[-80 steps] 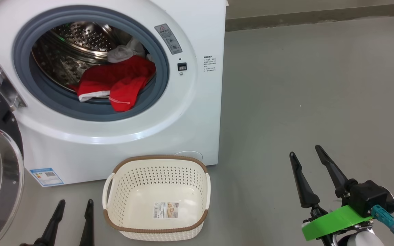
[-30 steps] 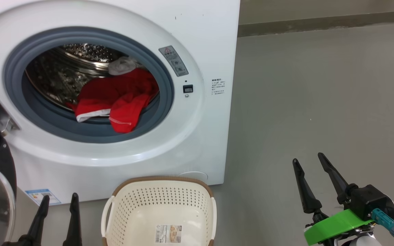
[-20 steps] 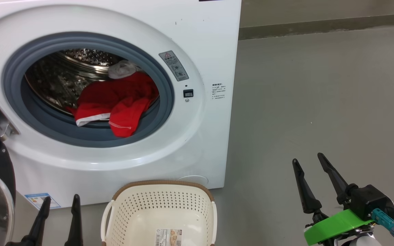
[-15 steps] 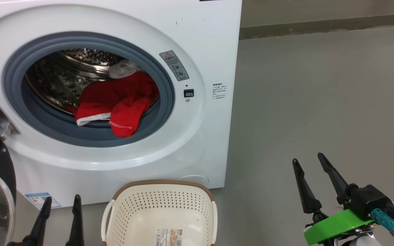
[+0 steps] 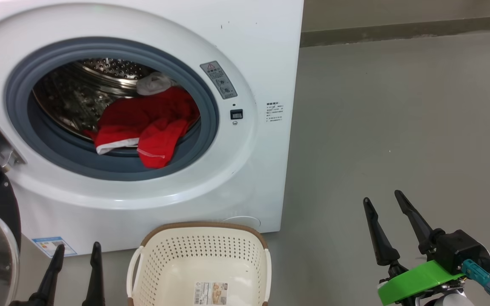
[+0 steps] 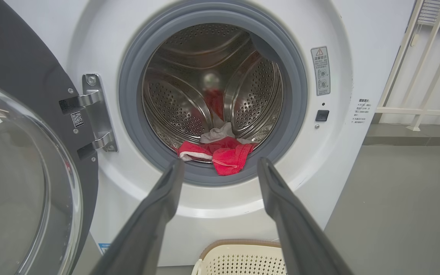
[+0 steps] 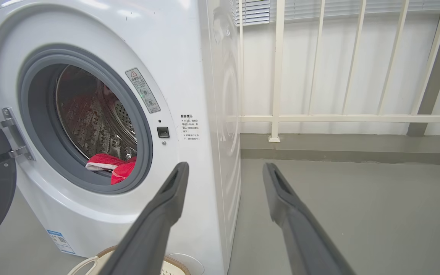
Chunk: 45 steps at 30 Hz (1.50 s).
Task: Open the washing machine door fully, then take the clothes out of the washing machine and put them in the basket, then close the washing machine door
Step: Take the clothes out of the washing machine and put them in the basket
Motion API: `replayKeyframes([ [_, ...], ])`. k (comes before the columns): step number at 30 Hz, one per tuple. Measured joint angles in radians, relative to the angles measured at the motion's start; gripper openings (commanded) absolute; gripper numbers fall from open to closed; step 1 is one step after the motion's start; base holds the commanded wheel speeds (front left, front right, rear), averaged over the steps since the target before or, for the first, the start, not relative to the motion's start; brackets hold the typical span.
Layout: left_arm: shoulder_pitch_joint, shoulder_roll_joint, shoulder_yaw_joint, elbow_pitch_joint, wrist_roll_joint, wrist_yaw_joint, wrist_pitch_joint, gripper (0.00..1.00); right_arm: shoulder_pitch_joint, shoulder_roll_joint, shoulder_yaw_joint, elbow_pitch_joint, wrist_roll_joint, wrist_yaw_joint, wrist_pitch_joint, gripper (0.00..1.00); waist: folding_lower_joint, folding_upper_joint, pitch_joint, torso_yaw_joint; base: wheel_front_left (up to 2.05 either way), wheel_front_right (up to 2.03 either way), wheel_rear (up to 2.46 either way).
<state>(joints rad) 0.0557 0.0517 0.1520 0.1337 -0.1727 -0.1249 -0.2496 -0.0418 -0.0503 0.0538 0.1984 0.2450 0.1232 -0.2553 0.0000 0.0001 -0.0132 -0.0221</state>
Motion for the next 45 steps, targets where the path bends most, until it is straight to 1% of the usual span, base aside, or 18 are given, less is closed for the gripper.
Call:
replayKeyframes([
  [8, -0.028, 0.001, -0.012, 0.005, 0.026, 0.000, 0.000, 1.00, 0.000, 0.000, 0.000, 0.000, -0.001, 0.000, 0.000, 1.00, 0.0000, 0.0000, 0.026, 0.007, 0.00, 0.00, 0.00],
  [14, -0.113, 0.004, -0.039, 0.008, 0.013, 0.000, 0.000, 1.00, -0.009, 0.000, 0.002, -0.007, -0.009, 0.000, 0.000, 1.00, 0.0000, 0.0000, 0.067, 0.014, 0.00, 0.00, 0.00],
  [21, -0.233, 0.028, -0.066, 0.058, 0.013, 0.000, 0.000, 1.00, -0.060, 0.000, 0.001, -0.017, -0.017, 0.000, 0.000, 1.00, 0.0000, 0.0000, 0.128, 0.024, 0.00, 0.00, 0.00],
  [33, -0.491, 0.038, -0.058, 0.192, 0.020, 0.000, -0.002, 1.00, -0.170, -0.001, 0.003, -0.042, -0.026, 0.000, 0.000, 1.00, 0.0000, 0.0000, 0.269, 0.031, 0.00, 0.00, 0.00],
  [36, -0.590, 0.055, -0.061, 0.240, 0.036, 0.000, -0.003, 1.00, -0.210, -0.002, 0.010, -0.050, -0.030, 0.000, 0.000, 1.00, 0.0000, 0.0000, 0.325, 0.031, 0.00, 0.00, 0.00],
  [38, -0.617, 0.059, -0.061, 0.254, 0.043, 0.000, -0.003, 1.00, -0.220, -0.001, 0.012, -0.053, -0.030, 0.000, 0.000, 1.00, 0.0000, 0.0000, 0.340, 0.031, 0.00, 0.00, 0.00],
  [45, -0.810, 0.093, -0.091, 0.402, 0.098, 0.000, -0.005, 1.00, -0.280, -0.003, 0.023, -0.063, -0.055, 0.000, 0.000, 1.00, 0.0000, 0.0000, 0.443, 0.027, 0.00, 0.00, 0.00],
])
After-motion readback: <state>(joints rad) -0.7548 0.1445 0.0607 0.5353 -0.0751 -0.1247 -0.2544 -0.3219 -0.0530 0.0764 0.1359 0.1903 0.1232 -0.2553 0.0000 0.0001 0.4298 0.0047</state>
